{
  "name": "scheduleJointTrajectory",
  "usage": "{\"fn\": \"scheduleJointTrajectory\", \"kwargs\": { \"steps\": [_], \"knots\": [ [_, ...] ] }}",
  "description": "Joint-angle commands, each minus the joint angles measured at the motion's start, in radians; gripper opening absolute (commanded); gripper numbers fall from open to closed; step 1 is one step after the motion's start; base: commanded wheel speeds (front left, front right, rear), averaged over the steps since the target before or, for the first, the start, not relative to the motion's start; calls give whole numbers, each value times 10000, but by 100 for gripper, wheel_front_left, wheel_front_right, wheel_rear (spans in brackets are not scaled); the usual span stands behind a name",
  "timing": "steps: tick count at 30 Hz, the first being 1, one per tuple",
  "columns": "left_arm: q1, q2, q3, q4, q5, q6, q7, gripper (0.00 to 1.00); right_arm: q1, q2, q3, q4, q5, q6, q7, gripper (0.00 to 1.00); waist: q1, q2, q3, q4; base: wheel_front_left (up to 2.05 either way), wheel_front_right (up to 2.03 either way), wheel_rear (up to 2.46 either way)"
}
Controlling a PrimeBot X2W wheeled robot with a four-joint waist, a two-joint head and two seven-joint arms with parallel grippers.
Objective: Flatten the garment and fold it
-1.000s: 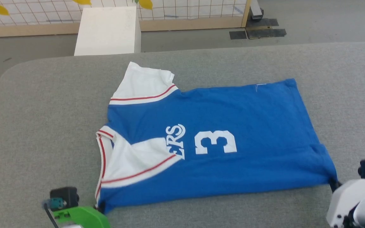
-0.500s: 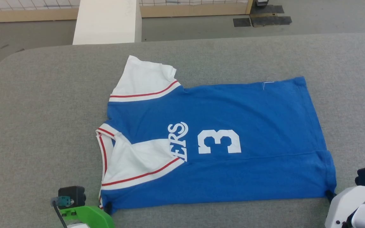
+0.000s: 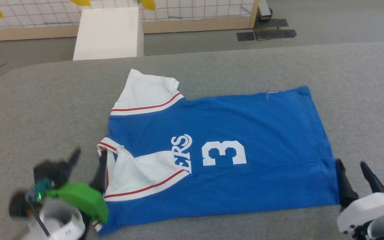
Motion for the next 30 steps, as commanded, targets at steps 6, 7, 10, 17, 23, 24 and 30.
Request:
{"fn": "scheduleJointTrajectory", "kwargs": {
  "steps": [6,7,10,17,23,24,30],
  "knots": [
    [-2839,534,-58,885,811,-1258,-87,100,-547,-385,1056,-319,-205,-15,-1810,100,0,62,796,-563,0,0,0],
    [-3379,559,-50,1149,822,-1476,32,100,-716,-495,1280,-338,-221,-15,-1986,100,0,62,987,-675,0,0,0],
    [-4711,572,-52,1914,811,-1988,399,100,-1212,-737,1810,-380,-303,-15,-2389,100,0,62,1473,-974,0,0,0],
    [-7399,600,-250,3866,639,-2921,2101,100,-2422,-914,2727,-235,-519,-15,-2717,100,0,62,2663,-1733,0,0,0],
    [-8804,515,-222,5149,150,-3017,3928,100,-2965,-822,3122,-244,-487,-15,-2820,100,0,62,3379,-2233,0,0,0],
    [-8939,524,-195,5319,52,-2975,4234,100,-3018,-805,3191,-237,-475,-15,-2839,100,0,62,3464,-2315,0,0,0],
    [-9602,710,-75,5955,-328,-2453,6029,100,-3221,-645,3372,-196,-360,-15,-2980,100,0,62,3970,-2772,0,0,0]
  ]
}}
